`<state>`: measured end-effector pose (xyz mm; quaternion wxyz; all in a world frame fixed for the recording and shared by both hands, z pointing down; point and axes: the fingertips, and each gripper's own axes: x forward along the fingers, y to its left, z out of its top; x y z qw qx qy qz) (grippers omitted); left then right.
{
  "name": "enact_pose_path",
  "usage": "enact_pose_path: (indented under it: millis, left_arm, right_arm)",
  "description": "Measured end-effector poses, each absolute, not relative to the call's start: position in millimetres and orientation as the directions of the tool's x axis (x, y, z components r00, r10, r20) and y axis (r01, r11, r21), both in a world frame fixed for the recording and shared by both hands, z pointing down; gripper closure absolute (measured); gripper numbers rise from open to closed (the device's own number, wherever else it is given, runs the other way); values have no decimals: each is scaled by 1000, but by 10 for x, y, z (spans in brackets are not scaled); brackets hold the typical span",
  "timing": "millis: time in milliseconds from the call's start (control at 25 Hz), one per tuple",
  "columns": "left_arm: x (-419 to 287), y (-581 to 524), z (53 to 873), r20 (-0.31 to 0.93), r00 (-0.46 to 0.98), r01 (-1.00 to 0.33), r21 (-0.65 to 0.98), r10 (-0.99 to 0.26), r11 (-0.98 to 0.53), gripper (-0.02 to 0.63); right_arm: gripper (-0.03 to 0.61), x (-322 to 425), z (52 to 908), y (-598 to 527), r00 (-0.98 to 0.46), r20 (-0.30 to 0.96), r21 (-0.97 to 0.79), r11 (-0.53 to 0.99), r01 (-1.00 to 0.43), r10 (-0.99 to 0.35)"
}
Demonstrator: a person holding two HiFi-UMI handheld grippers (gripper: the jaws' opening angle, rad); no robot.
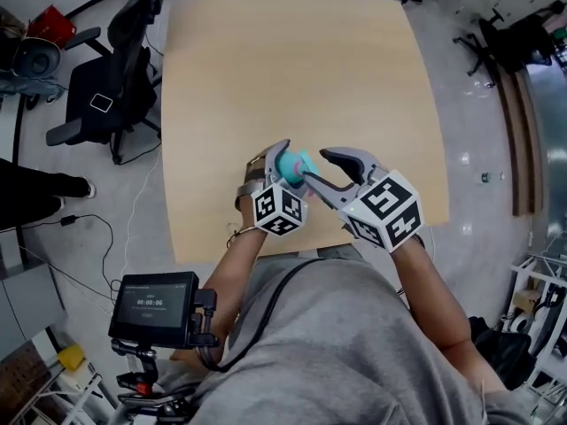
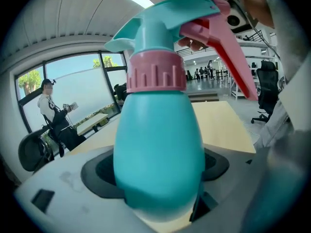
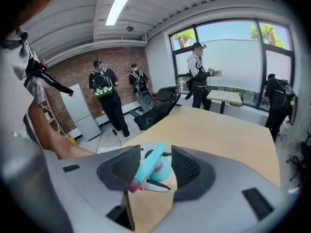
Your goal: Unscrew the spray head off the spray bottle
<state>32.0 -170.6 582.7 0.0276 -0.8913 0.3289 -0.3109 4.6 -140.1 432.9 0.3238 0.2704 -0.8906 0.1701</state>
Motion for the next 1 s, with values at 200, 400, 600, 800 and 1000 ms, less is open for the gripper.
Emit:
enact_pose_path:
  millis: [200, 400, 600, 800, 1000]
  left_arm:
    - [169, -1746, 5578, 552, 517, -585, -331, -655, -740, 199]
    - [66, -1774, 5429, 558, 455, -581, -405, -694, -706, 199]
    - [325, -1764, 5375, 538, 439, -574, -448, -720, -685, 199]
    - [377, -1800, 5307, 525, 470, -558, -446, -710, -699, 199]
    - [379, -1766, 5260, 509, 514, -534, -439, -690, -722, 199]
  right_arm:
    - [397, -93, 4345, -1377, -621, 714, -107, 826, -553, -323]
    - [397, -106, 4369, -1419, -582, 748, -68, 835, -546, -319]
    - [399, 152, 4565, -1381, -560, 774, -69, 841, -537, -294]
    - [416, 183, 4526, -1438, -564, 774, -85, 837, -541, -286]
    - [419, 184, 4495, -1440, -578, 767, -92, 843, -530, -279]
